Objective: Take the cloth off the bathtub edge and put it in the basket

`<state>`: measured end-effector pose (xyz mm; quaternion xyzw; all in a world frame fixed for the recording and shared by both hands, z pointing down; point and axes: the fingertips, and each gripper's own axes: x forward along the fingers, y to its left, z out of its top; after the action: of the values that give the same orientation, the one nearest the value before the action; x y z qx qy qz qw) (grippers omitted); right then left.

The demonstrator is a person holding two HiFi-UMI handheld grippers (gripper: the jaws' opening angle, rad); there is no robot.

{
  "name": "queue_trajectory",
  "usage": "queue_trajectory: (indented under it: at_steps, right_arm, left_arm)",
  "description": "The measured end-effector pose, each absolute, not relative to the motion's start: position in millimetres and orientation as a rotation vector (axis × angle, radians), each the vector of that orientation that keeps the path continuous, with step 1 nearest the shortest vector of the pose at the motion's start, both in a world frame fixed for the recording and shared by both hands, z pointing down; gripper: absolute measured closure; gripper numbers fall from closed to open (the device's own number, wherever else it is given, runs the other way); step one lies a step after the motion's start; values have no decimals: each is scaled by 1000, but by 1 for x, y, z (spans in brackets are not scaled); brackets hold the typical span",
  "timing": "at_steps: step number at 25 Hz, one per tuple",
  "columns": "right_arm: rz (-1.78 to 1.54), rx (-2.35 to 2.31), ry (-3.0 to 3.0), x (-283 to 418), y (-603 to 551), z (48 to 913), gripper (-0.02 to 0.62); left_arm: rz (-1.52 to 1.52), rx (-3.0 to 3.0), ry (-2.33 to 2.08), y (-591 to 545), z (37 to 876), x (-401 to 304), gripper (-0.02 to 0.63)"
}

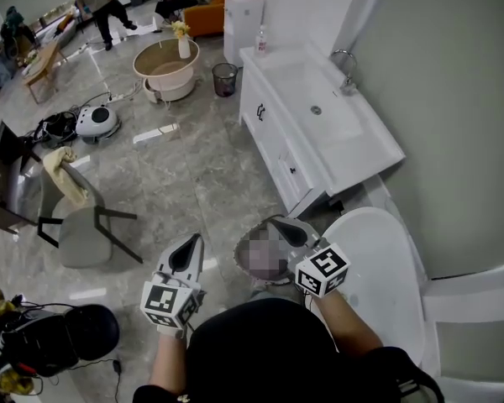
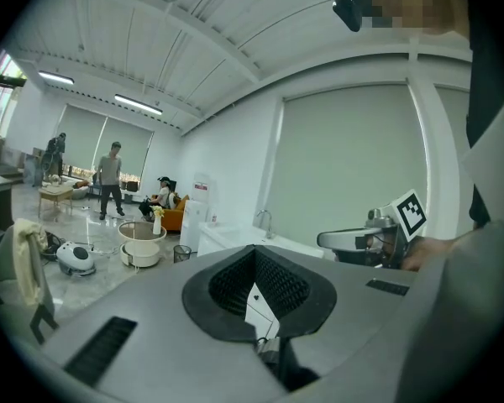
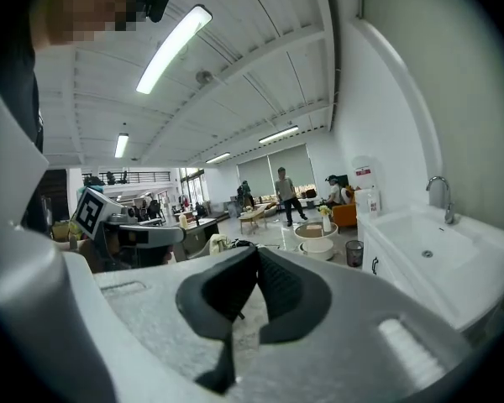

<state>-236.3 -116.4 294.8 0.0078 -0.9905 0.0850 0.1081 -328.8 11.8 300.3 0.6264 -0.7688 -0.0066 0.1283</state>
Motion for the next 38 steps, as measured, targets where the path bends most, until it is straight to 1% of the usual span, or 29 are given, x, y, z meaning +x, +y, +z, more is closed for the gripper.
queue_trajectory:
  at_steps: [15,38]
  right_arm:
    - [228,-25,-2945,-229,-100,285,598]
    - [267,43,-2928,-206,-116,300,598]
  left_arm:
    - [-50,1838,-2291,13,281,-320,600]
    - [-28,1849,-2269,-3,287,-297,600]
